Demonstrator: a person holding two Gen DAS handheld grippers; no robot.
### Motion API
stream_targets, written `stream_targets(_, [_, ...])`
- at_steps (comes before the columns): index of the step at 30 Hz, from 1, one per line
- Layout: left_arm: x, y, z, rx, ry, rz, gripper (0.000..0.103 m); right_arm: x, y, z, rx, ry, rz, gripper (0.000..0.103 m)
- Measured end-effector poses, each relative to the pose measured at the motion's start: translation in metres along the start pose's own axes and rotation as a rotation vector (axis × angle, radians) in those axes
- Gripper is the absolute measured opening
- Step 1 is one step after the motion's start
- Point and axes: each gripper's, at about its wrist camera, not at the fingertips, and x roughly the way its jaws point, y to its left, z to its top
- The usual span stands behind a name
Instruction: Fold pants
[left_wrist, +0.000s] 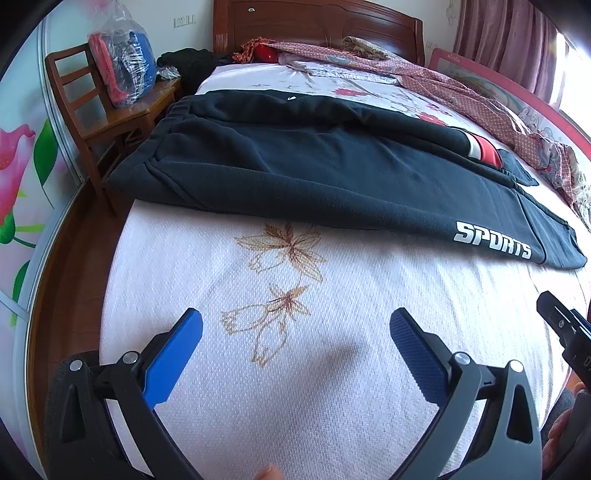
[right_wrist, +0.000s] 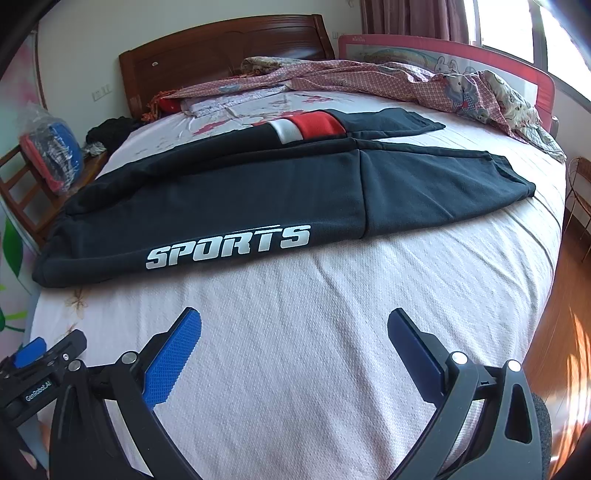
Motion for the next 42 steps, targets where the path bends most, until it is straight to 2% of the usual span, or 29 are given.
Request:
stream_targets(6, [0.003,0.007,0.008,-0.043,0.011,-0.032,0.101,0.003,-0.004,0.000,0.011,0.023,0.002,0.100])
stream_targets(8, [0.002,0.014,0.016,-0.092,0.017,-0.108,0.101,0.004,-0.005,0.001,0.019,0.020,0.007,0.100])
stream_targets(9, [0.003,0.021,0.022,-0.150,0.033,-0.178,0.101,0.005,-0.006,0.001,0.025,0.018,0.013,0.100])
stream_targets(10, [0.005,0.026,0.026,-0.188,0.050,-0.214,0.101,0.006,-0.006,0.000,0.027,0.031,0.010,0.100])
stream_targets(12, [0.013,0.041,0.035,-0.305,0.094,-0.318,0.101,0.008,-0.006,0.000,0.029,0.046,0.012,0.100])
stream_targets(13, [0.021,0.054,0.039,-0.408,0.127,-0.407,0.101,0.009,-0.006,0.000,0.028,0.050,0.012,0.100])
stream_targets(16, [0.051,0.089,0.040,-0.726,0.207,-0.598,0.101,0.009,-0.004,0.000,0.023,0.058,0.014,0.100])
stream_targets(17, [0.063,0.097,0.036,-0.790,0.229,-0.605,0.101,0.009,-0.003,0.000,0.023,0.061,0.017,0.100])
stream_targets(18, [0.069,0.105,0.038,-0.873,0.242,-0.660,0.101,0.010,-0.002,0.000,0.022,0.066,0.019,0.100])
stream_targets(19, [0.080,0.109,0.032,-0.935,0.265,-0.675,0.101,0.009,-0.002,0.000,0.015,0.058,0.016,0.100])
stream_targets(21, [0.093,0.112,0.030,-1.025,0.267,-0.757,0.101,0.010,-0.001,0.000,0.013,0.057,0.018,0.100])
stream_targets(22, [0.093,0.114,0.034,-1.068,0.290,-0.756,0.101,0.010,-0.001,0.000,0.015,0.061,0.021,0.100])
stream_targets(25, [0.102,0.112,0.028,-1.130,0.252,-0.755,0.101,0.011,0.000,-0.001,0.014,0.074,0.028,0.100])
stream_targets(28, [0.096,0.119,0.049,-1.172,0.223,-0.776,0.101,0.011,0.002,-0.002,0.015,0.075,0.034,0.100])
stream_targets(33, [0.096,0.113,0.061,-1.187,0.210,-0.716,0.101,0.010,0.003,-0.002,0.021,0.080,0.044,0.100])
stream_targets(34, [0.094,0.122,0.061,-1.196,0.196,-0.707,0.101,0.010,0.004,-0.001,0.014,0.089,0.038,0.100])
stream_targets(39, [0.094,0.115,0.076,-1.194,0.190,-0.582,0.101,0.006,0.000,0.001,0.041,0.086,0.058,0.100])
stream_targets(40, [0.093,0.114,0.075,-1.192,0.184,-0.568,0.098,0.006,-0.003,0.002,0.054,0.090,0.061,0.100])
stream_targets(41, [0.092,0.114,0.075,-1.177,0.177,-0.545,0.089,0.005,-0.007,0.003,0.076,0.096,0.064,0.100])
stream_targets(42, [0.093,0.113,0.076,-1.138,0.190,-0.516,0.061,0.006,-0.014,0.006,0.110,0.107,0.070,0.100])
